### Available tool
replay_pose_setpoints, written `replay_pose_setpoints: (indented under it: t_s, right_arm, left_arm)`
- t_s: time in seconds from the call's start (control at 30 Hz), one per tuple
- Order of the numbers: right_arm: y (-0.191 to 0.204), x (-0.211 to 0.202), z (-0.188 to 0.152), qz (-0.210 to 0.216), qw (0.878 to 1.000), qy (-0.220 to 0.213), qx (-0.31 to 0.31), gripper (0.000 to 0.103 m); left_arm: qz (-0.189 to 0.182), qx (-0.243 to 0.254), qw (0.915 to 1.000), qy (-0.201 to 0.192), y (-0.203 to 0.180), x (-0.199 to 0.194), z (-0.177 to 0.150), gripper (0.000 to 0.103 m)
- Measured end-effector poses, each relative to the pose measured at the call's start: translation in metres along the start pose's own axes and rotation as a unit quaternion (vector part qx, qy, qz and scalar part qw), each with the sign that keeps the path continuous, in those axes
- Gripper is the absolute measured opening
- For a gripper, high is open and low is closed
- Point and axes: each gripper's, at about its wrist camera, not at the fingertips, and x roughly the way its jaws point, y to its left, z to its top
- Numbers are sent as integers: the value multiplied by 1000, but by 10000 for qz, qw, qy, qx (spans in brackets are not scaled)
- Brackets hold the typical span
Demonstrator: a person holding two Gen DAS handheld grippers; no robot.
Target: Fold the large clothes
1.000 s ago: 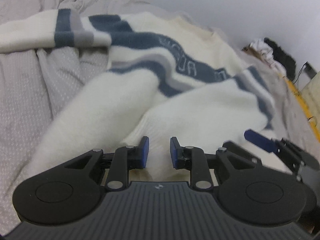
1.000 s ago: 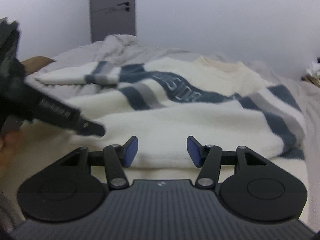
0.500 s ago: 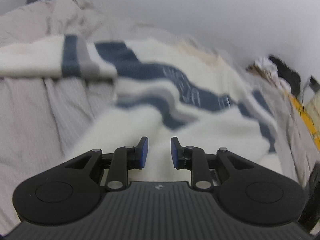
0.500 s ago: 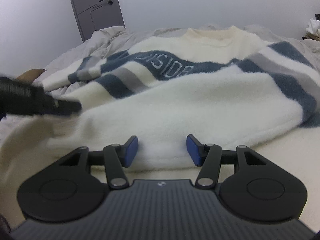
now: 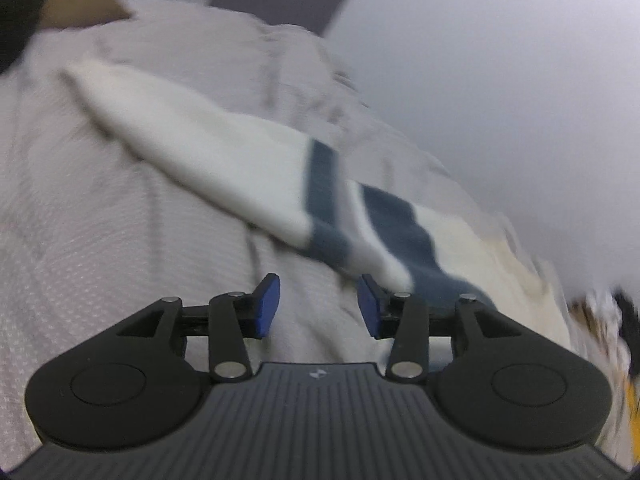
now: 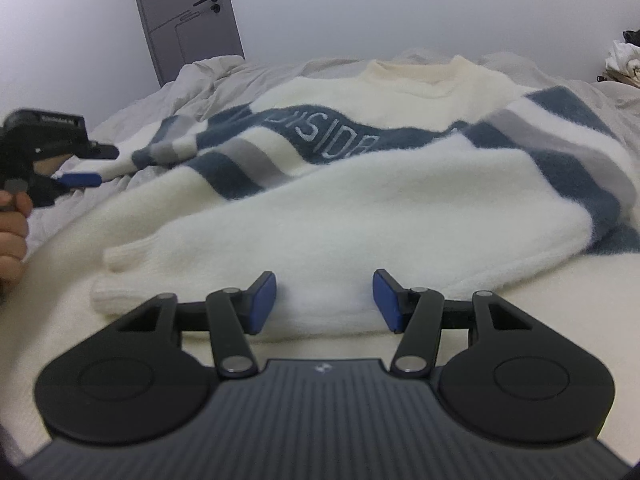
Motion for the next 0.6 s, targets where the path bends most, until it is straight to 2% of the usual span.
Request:
replay_pose_setpoints:
  t_s: [0.23, 0.4, 0.5, 0.6]
  right_arm:
    - [-2, 2, -1, 51, 9999, -41, 114, 55]
    - [-5, 1, -2, 112, 9997, -80, 185, 55]
    - [-7, 2, -2, 132, 9997, -90, 209, 55]
    - [-7, 3, -2, 127, 9997, -92, 183, 56]
  left_arm:
    - [-29, -1121, 9935, -222, 52, 24, 18, 50]
    - [-152, -1862, 9810, -517, 93, 36, 37, 50]
    - [-329, -2383, 9668, -859, 112, 37, 51, 50]
    - [-398, -2627, 9610, -762, 126, 51, 66, 50]
